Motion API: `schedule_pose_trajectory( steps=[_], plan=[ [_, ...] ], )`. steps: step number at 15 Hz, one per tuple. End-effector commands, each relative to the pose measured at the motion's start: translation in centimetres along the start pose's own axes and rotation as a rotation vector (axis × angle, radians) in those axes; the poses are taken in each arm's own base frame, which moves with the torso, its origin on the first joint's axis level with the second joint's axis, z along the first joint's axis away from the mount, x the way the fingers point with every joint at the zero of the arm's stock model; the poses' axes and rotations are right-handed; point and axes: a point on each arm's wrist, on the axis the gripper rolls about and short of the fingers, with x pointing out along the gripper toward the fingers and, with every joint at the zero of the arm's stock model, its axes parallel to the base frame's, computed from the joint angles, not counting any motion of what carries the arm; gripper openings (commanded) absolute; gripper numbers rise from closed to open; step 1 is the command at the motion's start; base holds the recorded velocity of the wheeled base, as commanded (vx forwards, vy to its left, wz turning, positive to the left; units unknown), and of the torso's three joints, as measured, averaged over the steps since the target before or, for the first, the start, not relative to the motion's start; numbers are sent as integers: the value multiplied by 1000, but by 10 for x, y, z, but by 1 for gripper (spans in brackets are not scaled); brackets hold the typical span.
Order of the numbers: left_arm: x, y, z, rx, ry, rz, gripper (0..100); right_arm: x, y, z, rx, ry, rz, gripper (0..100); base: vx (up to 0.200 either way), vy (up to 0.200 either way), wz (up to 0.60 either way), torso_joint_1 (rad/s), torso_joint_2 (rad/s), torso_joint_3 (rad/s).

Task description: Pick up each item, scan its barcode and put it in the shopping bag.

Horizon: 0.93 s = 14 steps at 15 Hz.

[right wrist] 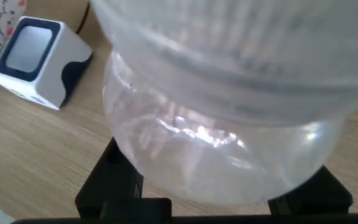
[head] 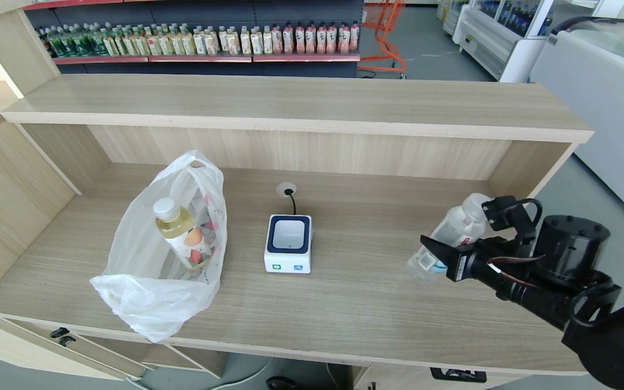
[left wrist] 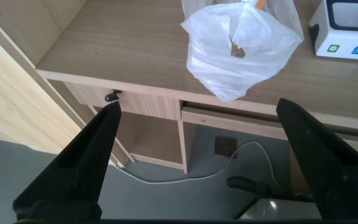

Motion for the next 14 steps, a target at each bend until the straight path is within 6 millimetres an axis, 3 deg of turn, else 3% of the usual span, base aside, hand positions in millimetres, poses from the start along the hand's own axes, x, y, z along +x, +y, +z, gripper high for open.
schedule_pose_trajectory(
  steps=[1,2,5,10,14],
  plan=[
    [0,0,0,0,0,1,100,-46,15,68,24,-145,259,0,0,0,0,0,0,0],
    [0,0,0,0,0,1,100,-69,23,85,61,-137,403,0,0,0,0,0,0,0],
    [0,0,0,0,0,1,100,-91,47,100,110,-109,582,0,0,0,0,0,0,0],
    [0,0,0,0,0,1,100,-95,78,101,148,-48,730,0,0,0,0,0,0,0],
    [0,0,0,0,0,1,100,-109,90,100,226,14,795,0,0,0,0,0,0,0]
  ],
)
